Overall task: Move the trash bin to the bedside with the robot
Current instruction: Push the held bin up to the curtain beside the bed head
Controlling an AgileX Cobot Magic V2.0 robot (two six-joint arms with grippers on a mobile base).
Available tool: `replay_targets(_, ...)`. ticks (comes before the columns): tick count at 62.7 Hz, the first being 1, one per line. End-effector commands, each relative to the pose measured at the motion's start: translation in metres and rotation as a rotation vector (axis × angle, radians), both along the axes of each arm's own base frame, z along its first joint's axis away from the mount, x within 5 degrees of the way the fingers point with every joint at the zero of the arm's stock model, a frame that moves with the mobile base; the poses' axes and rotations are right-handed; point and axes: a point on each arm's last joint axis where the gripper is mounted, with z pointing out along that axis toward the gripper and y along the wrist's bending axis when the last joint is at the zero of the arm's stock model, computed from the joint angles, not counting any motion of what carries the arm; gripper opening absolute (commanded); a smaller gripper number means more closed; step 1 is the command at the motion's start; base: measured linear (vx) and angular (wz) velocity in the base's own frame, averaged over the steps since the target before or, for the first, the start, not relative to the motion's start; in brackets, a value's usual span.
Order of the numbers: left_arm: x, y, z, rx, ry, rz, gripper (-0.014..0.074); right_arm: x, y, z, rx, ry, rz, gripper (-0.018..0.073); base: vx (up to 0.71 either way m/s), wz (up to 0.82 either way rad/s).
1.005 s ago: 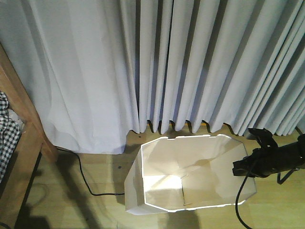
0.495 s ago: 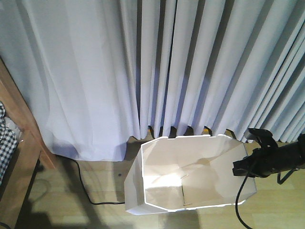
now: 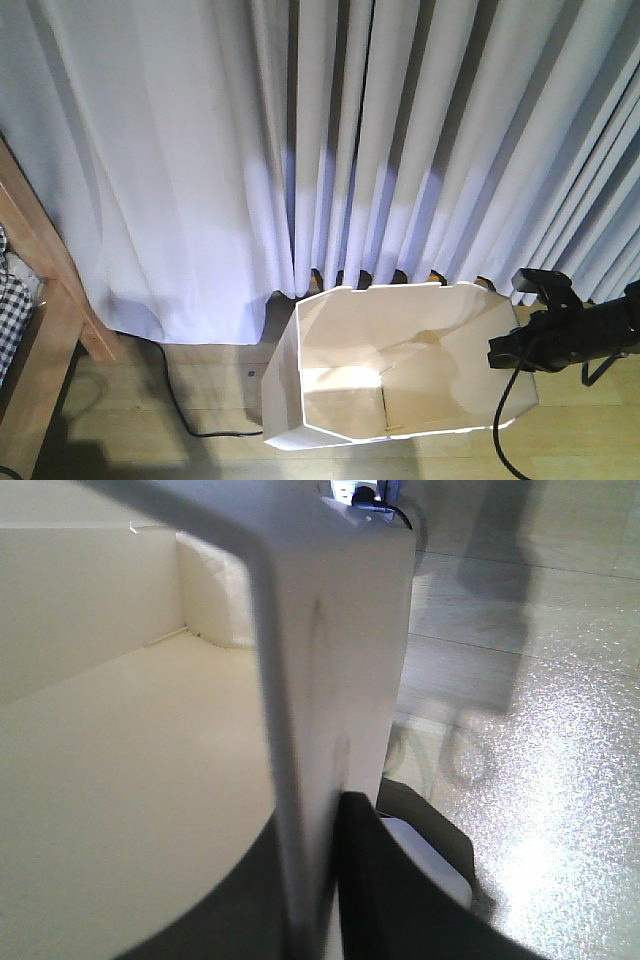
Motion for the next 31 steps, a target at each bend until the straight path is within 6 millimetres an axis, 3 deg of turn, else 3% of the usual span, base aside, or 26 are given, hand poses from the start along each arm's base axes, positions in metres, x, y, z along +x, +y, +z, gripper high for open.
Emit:
replay_targets(1, -0.0002, -0.0005, 0.0032, -0.023, -0.07, -0.009, -0.0006, 0.011, 0.0127, 0.0321, 0.219, -0.099, -0.002, -0.0004, 0.0, 0.0)
replay_targets(31, -0.0002, -0.0005, 0.0032, -0.023, -0.07, -0.009, -0.0006, 0.0137, 0.0144, 0.0335, 0.24, -0.106, -0.038, -0.0004, 0.0, 0.0)
